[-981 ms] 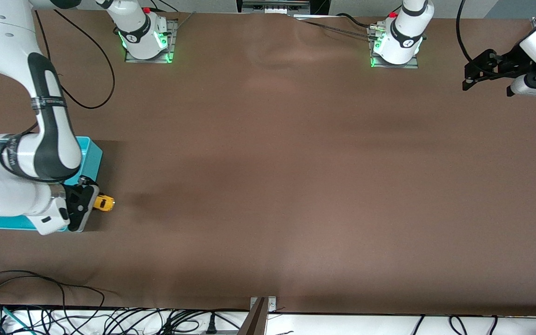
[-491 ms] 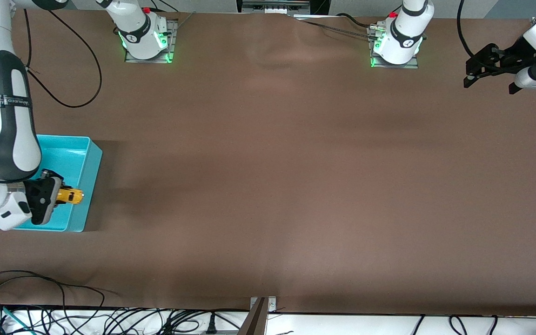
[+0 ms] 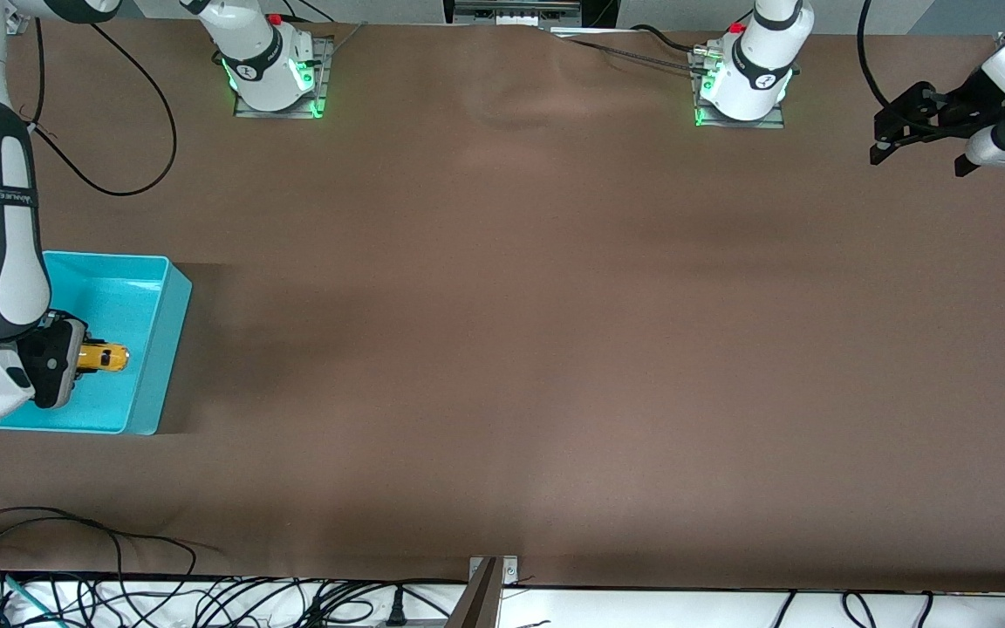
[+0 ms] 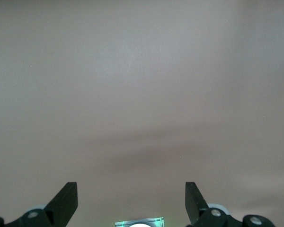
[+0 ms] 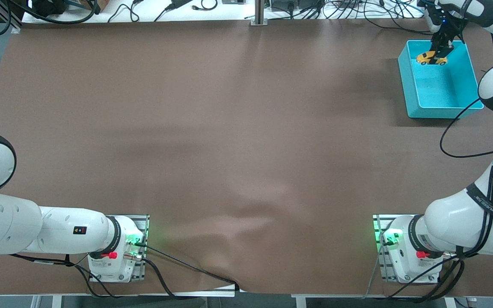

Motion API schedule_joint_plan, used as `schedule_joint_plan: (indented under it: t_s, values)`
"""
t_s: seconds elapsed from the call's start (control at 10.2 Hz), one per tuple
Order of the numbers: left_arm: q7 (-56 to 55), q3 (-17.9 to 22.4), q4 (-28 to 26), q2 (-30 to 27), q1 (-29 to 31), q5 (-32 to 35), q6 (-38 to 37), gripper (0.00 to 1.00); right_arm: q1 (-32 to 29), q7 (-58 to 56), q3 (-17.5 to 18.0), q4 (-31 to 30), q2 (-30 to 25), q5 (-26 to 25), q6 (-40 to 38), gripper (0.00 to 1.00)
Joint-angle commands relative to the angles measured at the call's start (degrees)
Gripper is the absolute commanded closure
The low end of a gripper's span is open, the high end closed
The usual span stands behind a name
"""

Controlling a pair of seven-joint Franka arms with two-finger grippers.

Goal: Wind up and store yellow beetle car
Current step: 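Lift the car with the right gripper and lower it into the box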

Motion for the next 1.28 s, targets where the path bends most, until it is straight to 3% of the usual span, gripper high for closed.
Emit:
schedule_joint_plan:
  t_s: [0.0, 1.18]
  values:
    - [-0.31, 0.18, 1.29, 0.1, 0.17, -0.55, -1.22, 0.0, -0.66, -1.45, 0.2, -3.82, -0.69, -0.85, 2.44, 1.0]
    - [-0.31, 0.53, 1.2, 0.19, 0.26, -0.46, -1.4, 0.0, -4.71, -6.73, 0.2, -11.12, 0.11, -0.5, 11.15, 1.0]
